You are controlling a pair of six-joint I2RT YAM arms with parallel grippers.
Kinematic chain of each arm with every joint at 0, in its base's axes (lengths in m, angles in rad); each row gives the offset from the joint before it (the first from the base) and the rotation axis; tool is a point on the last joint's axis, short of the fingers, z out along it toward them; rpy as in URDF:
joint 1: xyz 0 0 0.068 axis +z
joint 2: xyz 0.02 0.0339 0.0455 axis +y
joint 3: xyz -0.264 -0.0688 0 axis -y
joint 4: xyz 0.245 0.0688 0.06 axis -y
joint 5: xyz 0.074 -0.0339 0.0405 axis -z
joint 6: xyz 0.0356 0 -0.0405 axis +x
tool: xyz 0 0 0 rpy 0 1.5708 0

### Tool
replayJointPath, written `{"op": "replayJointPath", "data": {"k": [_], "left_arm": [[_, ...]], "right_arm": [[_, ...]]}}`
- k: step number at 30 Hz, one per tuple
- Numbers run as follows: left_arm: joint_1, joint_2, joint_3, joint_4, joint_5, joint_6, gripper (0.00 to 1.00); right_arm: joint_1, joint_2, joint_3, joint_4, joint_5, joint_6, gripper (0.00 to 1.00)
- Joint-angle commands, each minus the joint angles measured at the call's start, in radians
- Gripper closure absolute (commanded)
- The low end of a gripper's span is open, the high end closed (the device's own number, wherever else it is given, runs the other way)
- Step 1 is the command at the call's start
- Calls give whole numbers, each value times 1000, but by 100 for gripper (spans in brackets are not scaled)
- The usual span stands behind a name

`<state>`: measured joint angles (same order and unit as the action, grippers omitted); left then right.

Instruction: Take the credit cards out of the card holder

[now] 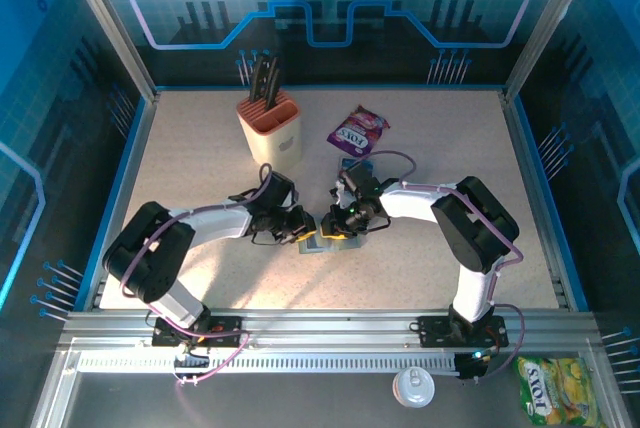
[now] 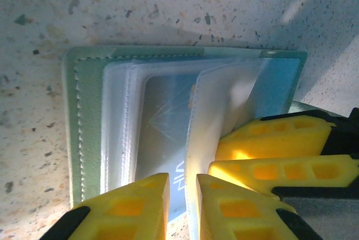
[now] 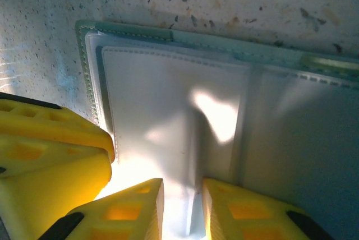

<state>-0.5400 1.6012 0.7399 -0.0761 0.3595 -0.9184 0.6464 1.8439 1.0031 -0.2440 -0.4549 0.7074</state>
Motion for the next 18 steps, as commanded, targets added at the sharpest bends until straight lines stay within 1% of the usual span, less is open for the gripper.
{"op": "replayJointPath", "data": {"k": [1, 9, 13, 18], "left_arm": [[-9, 26, 35, 17, 31, -19, 79], [-15, 36, 43, 20, 29, -21, 79], [-15, 36, 53, 18, 32, -21, 81], [-17, 26, 69, -9, 32, -8, 82]], "right_arm": [[-10, -12, -17, -10, -10, 9, 74], [-8, -27, -18, -6, -9, 17, 74], [-10, -68, -20, -10, -1, 16, 74], [-13, -140, 7, -94, 61, -26, 73]]}}
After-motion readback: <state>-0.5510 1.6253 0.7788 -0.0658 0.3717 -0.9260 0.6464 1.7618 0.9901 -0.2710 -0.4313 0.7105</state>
